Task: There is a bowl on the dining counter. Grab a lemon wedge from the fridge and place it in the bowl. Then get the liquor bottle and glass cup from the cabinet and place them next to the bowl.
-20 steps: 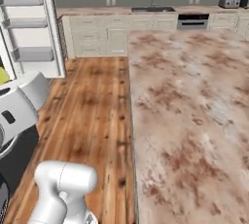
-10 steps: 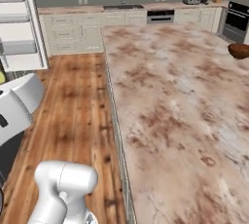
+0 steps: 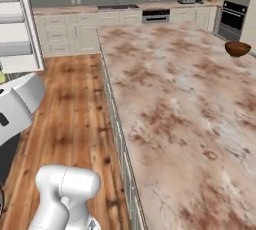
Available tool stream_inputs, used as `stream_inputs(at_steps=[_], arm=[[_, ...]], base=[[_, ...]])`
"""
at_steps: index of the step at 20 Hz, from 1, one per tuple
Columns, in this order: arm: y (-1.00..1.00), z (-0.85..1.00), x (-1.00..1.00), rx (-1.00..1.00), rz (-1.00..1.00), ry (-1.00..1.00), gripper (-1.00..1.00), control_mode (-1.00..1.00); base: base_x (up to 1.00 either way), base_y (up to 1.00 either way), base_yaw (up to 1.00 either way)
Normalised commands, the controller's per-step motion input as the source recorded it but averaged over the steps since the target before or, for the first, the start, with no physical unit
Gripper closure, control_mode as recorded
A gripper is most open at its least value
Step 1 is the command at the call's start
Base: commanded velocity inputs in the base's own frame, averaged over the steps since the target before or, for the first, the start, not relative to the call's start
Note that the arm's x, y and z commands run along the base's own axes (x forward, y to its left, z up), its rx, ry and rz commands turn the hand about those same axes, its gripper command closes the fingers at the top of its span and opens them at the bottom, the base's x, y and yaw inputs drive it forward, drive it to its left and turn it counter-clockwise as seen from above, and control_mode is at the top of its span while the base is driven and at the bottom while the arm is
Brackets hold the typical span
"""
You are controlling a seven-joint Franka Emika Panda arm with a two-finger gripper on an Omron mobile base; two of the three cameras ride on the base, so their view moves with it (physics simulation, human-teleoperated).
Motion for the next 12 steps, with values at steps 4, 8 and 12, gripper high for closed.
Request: stream_inputs(at_steps=[4, 8, 12], arm=[[0.00, 0.00, 0.00, 0.00, 0.00, 0.00, 1.00, 1.00], [0.00, 0.00, 0.00, 0.00, 0.00, 0.00, 1.00, 1.00], [0.00, 0.00, 0.00, 0.00, 0.00, 0.00, 1.00, 1.00]], base=[[-1.00, 0.12, -0.05], [-1.00, 0.01, -0.07], [-1.00, -0.18, -0.07]])
